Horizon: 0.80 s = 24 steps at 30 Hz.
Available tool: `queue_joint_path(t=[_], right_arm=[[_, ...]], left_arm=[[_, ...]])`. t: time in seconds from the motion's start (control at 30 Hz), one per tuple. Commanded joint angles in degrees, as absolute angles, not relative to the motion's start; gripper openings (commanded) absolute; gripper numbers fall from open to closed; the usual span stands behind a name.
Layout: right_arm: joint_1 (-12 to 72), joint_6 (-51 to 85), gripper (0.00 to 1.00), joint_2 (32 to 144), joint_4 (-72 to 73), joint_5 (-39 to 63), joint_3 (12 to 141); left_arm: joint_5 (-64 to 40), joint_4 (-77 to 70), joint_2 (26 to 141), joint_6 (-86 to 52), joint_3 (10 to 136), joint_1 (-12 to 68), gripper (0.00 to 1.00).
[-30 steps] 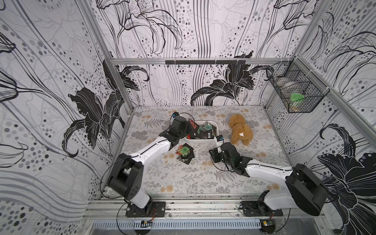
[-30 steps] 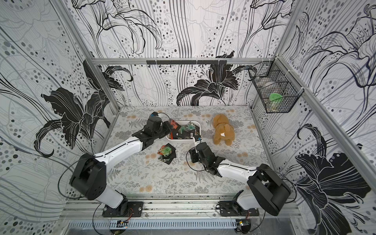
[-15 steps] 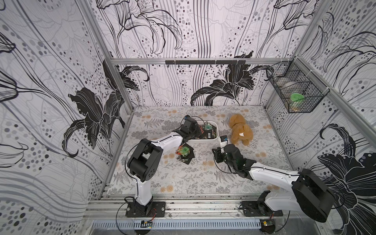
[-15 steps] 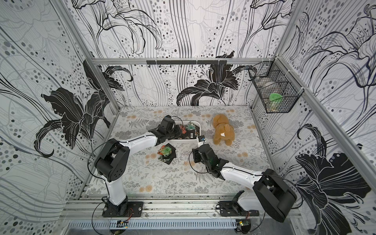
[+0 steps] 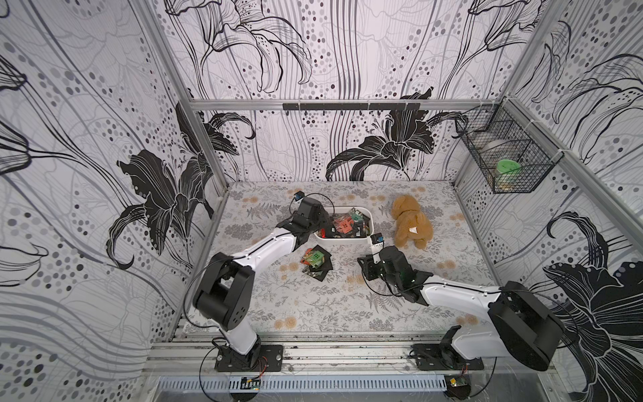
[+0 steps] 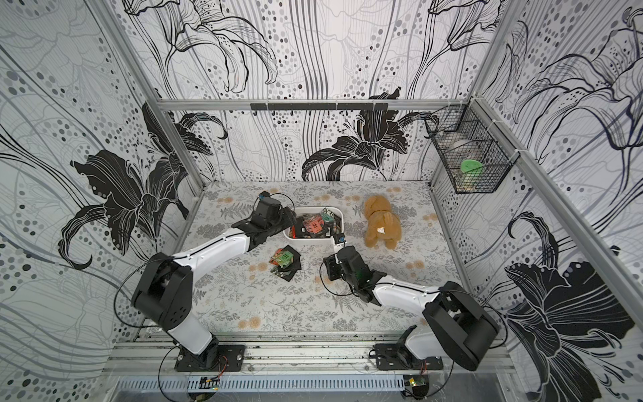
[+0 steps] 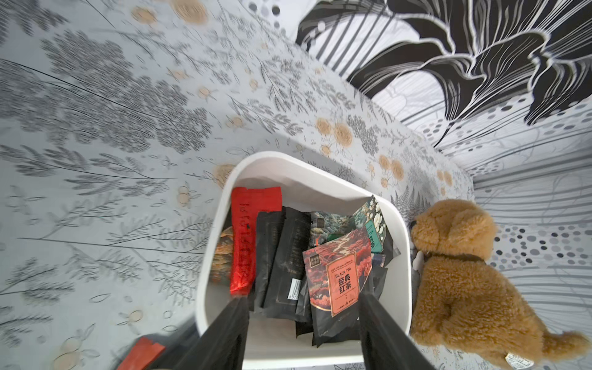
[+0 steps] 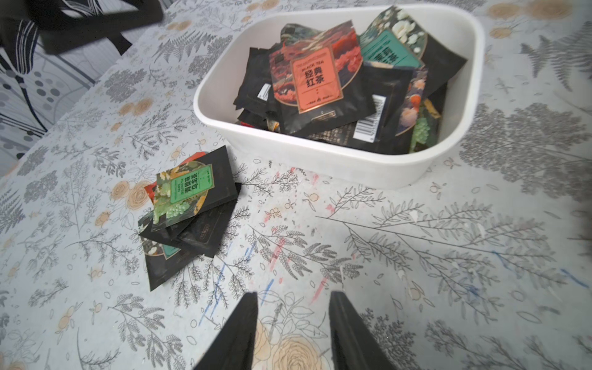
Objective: Put the tea bags into the storage box
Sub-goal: Place the tea bag in the storage box, then pick up the tea bag from the center of the board.
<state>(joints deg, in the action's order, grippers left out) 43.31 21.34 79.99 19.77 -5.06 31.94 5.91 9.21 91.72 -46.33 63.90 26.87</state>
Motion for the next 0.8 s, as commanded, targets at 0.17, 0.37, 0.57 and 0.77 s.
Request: queue_joint_path(t=[0.17,0.37,0.57,0.77], right_arm=[[45.3,17.5,0.42,89.2,14.4,5.2,45.0],[46.8,15.6,0.39,101.4,5.8,5.7,59.2],[46.8,15.0,0.24,111.8,-1.0,4.1,72.1],[46.8,14.7,0.23,115.5,-2.0,2.7,75.6]], left_arm=[[9.0,7.2,75.4,-48.5,42.7,25.1,0.7],[-1.6,-0.6,72.4,-51.5,30.6,19.4,0.71],[-8.3,-4.6,77.4,-50.5,30.8,18.3,0.59],[-10.7,-6.3,77.6,-50.6,31.2,17.3,0.55]])
